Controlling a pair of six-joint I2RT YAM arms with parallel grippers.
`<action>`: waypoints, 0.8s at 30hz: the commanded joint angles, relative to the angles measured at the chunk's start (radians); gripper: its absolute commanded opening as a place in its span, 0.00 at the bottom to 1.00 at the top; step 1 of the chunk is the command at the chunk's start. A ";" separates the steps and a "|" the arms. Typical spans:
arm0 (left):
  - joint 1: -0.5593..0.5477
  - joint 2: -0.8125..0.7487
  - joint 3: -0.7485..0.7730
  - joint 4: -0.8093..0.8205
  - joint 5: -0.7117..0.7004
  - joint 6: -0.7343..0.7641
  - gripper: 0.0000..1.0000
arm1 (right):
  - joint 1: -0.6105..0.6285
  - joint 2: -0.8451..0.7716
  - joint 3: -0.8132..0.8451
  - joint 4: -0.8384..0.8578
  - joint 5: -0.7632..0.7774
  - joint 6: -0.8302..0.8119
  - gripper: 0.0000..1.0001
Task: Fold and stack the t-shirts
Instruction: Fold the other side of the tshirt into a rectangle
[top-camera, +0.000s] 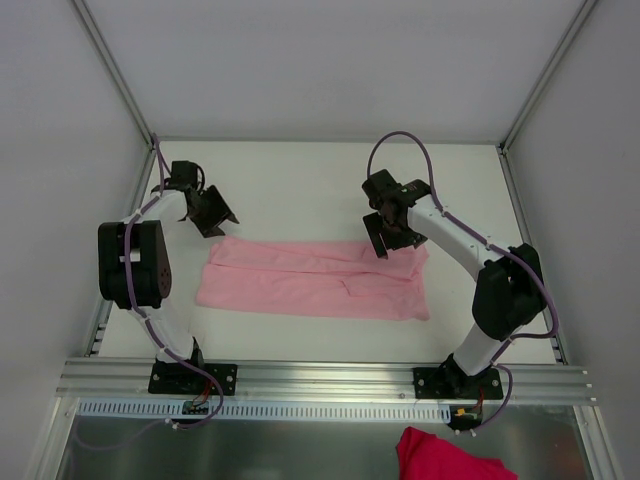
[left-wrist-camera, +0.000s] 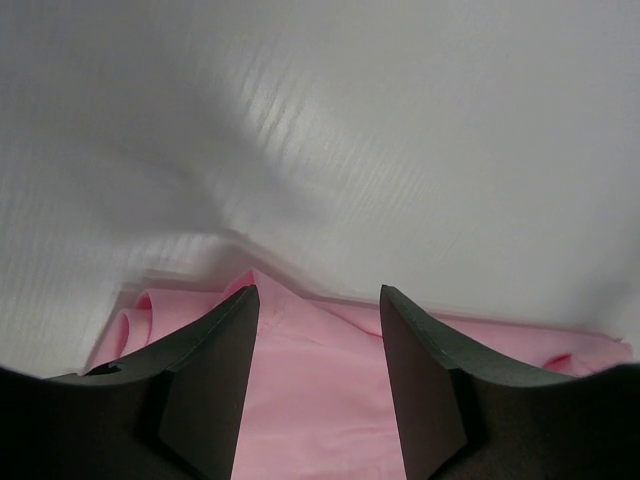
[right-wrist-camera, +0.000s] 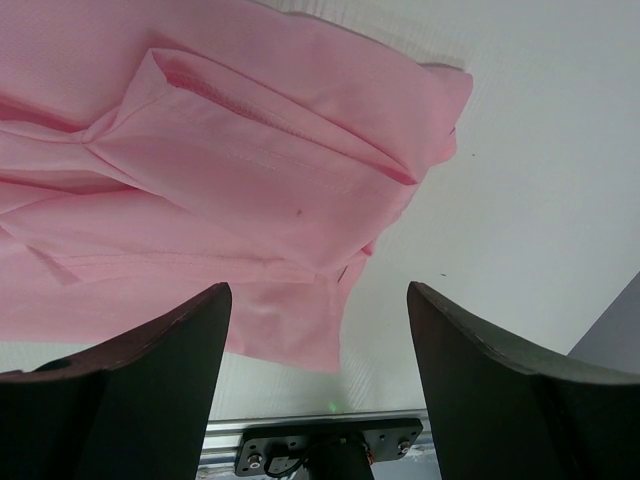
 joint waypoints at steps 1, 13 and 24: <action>-0.021 -0.016 -0.029 0.011 0.026 -0.014 0.52 | 0.007 -0.029 0.019 -0.027 0.033 -0.005 0.75; -0.036 -0.045 -0.035 -0.035 -0.043 -0.009 0.53 | 0.005 -0.006 0.009 -0.015 0.023 -0.002 0.76; -0.041 -0.116 0.008 -0.103 -0.111 0.012 0.53 | 0.007 0.003 -0.016 0.000 0.009 0.006 0.75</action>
